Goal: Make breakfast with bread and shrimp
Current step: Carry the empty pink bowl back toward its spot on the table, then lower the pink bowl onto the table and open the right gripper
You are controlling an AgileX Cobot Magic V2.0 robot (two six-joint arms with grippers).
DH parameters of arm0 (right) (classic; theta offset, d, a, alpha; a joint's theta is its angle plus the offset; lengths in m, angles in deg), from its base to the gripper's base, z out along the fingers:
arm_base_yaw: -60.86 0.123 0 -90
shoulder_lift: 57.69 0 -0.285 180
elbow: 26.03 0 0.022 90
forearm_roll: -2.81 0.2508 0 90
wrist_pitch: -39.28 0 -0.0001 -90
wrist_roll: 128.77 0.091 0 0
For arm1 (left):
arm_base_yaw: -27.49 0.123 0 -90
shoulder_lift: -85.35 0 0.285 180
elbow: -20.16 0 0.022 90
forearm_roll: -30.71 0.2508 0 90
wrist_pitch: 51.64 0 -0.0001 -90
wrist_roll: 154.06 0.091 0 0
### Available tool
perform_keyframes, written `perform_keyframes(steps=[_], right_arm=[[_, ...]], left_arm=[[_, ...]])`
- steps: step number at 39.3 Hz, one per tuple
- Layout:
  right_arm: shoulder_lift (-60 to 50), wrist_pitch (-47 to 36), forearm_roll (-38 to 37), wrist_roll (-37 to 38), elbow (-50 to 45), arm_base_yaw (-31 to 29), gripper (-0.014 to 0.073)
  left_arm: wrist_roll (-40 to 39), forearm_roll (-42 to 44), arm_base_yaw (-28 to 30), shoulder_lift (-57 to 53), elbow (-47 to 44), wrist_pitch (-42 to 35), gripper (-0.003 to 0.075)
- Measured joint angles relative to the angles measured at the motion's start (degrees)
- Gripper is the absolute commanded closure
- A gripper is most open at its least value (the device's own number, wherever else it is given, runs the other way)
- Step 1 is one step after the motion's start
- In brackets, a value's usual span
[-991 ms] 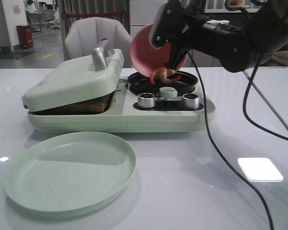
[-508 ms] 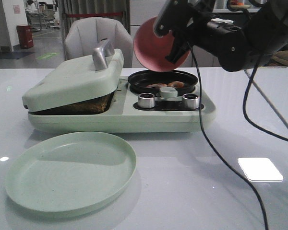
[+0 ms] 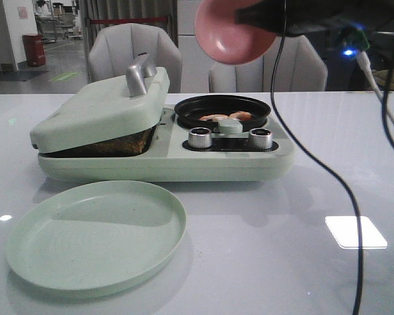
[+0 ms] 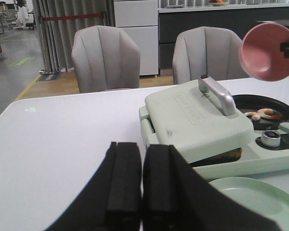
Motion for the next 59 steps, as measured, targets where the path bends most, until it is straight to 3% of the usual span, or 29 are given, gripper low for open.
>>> perform_keyframes(steps=[11, 21, 29, 37, 48, 59], right_arm=[[-13.08, 23.99, 4.94, 0.12, 0.0, -3.05, 0.0447], [-19.74, 41.51, 5.04, 0.22, 0.0, -12.63, 0.0449], [-20.3, 53.73, 4.68, 0.22, -0.05, -18.6, 0.0449], [-16.84, 66.75, 3.91, 0.22, -0.05, -20.81, 0.0449], [-10.76, 70.31, 3.27, 0.24, -1.89, -20.89, 0.0449], [-9.8, 63.35, 1.79, 0.34, -10.04, -20.89, 0.0449]], left_arm=[[0.0, 0.0, 0.0, 0.0, 0.0, 0.0, 0.0606], [0.0, 0.0, 0.0, 0.0, 0.0, 0.0, 0.0606], [0.0, 0.0, 0.0, 0.0, 0.0, 0.0, 0.0606], [0.0, 0.0, 0.0, 0.0, 0.0, 0.0, 0.0606], [0.0, 0.0, 0.0, 0.0, 0.0, 0.0, 0.0606], [0.0, 0.0, 0.0, 0.0, 0.0, 0.0, 0.0606]])
